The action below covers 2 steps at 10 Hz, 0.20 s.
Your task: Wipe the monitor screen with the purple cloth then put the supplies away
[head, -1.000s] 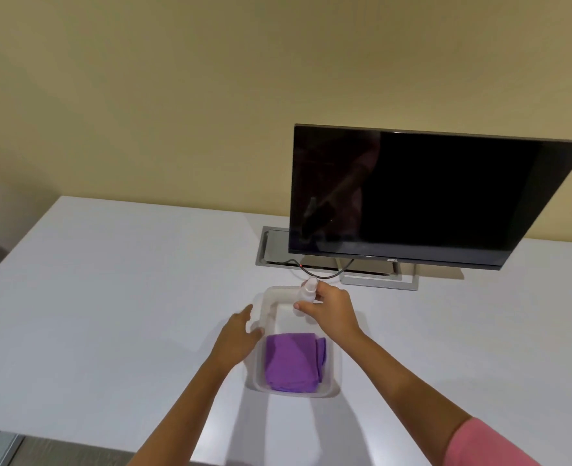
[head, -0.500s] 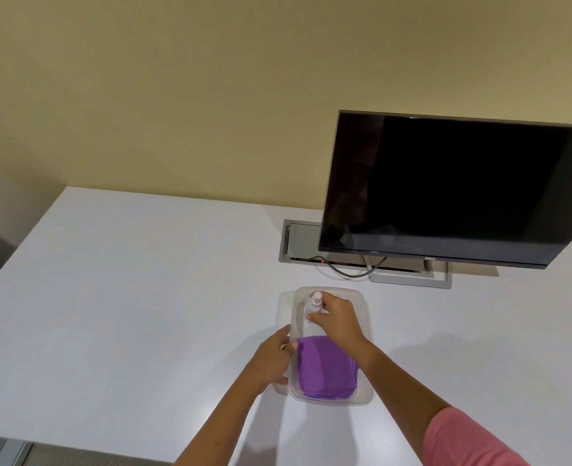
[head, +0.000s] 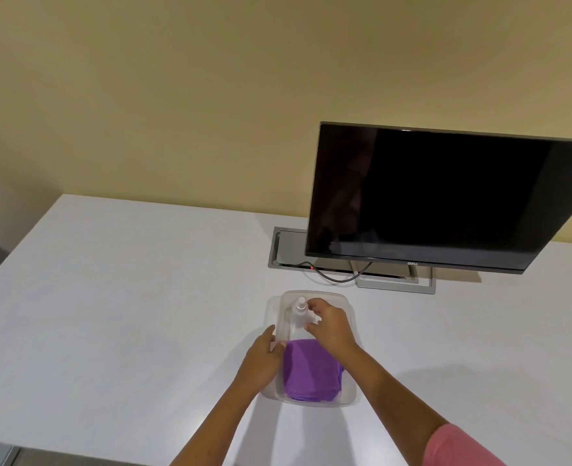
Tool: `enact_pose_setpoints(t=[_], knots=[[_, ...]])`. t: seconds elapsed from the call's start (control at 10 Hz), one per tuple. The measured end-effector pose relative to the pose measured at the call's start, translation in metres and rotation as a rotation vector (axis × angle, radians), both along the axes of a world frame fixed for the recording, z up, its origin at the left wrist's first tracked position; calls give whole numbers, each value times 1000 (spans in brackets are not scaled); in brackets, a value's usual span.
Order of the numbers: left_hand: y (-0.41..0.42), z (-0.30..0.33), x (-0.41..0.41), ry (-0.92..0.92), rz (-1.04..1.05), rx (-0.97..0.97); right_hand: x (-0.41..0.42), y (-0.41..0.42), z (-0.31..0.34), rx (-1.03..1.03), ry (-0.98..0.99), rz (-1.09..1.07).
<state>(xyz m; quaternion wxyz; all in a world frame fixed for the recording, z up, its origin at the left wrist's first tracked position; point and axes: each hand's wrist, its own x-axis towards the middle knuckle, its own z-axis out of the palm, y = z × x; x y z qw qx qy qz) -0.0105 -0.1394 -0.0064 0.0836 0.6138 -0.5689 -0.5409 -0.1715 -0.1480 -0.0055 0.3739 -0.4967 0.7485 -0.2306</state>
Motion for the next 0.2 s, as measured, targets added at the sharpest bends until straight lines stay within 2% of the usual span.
enact_pose_setpoints(t=[0.1,0.2], knots=[[23,-3,-8,-185,76,-313,-17,26,11,-92,-42,-67],[41,-1,-17,-278,48,-526,-33,48,17,-186,-47,-111]])
